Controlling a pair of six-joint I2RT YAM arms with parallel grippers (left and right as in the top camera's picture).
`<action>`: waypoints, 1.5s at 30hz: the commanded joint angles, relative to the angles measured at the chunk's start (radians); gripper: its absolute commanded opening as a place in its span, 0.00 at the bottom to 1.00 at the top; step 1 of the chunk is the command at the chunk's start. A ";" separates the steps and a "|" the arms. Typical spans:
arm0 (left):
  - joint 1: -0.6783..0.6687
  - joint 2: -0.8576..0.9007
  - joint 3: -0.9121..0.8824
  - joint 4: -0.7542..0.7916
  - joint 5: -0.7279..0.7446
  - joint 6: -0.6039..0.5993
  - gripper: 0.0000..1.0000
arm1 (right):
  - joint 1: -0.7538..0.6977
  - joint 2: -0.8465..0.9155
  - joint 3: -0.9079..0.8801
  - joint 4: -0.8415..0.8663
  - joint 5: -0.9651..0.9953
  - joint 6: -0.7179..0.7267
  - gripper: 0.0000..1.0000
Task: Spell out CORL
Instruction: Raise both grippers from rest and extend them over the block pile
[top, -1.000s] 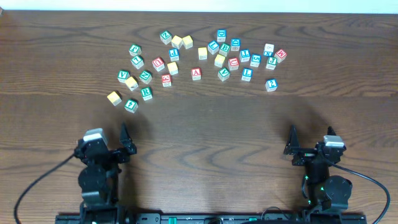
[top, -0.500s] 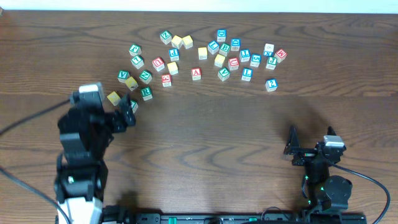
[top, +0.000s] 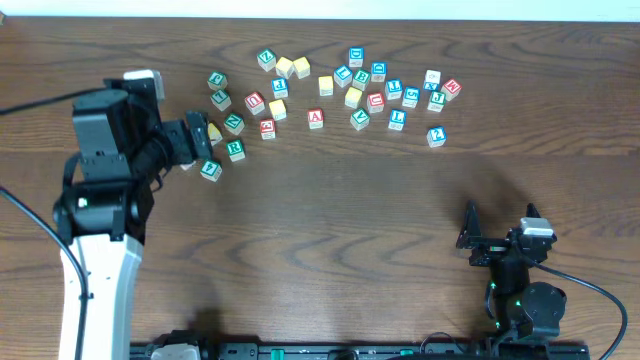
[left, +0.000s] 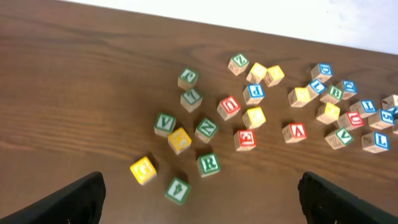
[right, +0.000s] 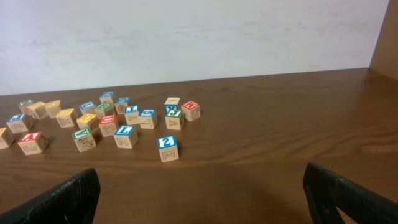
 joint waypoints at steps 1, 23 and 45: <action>0.004 0.033 0.056 0.003 0.013 0.030 0.98 | -0.003 -0.005 -0.003 -0.002 -0.005 -0.009 0.99; 0.004 0.064 0.058 0.097 0.012 0.050 0.98 | -0.003 -0.005 0.004 0.071 -0.011 0.026 0.99; 0.004 0.064 0.058 0.026 0.012 0.050 0.98 | -0.005 0.734 0.641 -0.016 -0.093 0.014 0.99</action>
